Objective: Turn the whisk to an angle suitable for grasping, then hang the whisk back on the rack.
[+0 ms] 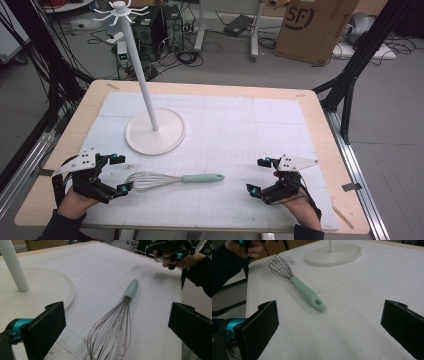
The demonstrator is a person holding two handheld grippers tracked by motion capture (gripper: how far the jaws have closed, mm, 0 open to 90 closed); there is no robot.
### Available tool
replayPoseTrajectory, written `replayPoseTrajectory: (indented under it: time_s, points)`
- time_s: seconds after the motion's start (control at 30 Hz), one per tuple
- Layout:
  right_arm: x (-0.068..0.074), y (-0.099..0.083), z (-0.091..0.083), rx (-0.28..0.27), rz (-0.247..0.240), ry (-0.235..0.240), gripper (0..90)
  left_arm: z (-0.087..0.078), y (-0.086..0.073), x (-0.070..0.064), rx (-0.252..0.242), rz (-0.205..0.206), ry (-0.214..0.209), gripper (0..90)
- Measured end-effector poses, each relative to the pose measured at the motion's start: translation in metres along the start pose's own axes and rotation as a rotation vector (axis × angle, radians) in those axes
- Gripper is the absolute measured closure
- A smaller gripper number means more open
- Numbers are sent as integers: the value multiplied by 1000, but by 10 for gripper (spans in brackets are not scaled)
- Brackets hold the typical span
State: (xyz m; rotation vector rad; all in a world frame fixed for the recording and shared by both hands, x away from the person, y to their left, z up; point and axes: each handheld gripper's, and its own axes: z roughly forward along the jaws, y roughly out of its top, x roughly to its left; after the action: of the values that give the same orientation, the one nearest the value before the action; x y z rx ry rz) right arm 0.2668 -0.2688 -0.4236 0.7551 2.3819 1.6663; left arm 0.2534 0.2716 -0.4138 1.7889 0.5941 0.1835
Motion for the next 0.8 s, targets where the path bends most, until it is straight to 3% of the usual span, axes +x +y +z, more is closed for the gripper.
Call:
replayPoseTrajectory:
  time_s: [0.2, 0.53, 0.8]
  points:
    - [0, 1, -1, -6, -12, 3, 2, 1, 0, 2, -22, -22, -29, 19]
    - [3, 1, -2, -7, -30, 18, 2, 8, 0, -2, -41, 23, -93, 19]
    - [4, 3, -5, -26, -31, 35, 1, 9, 4, -4, 7, 27, -110, 19]
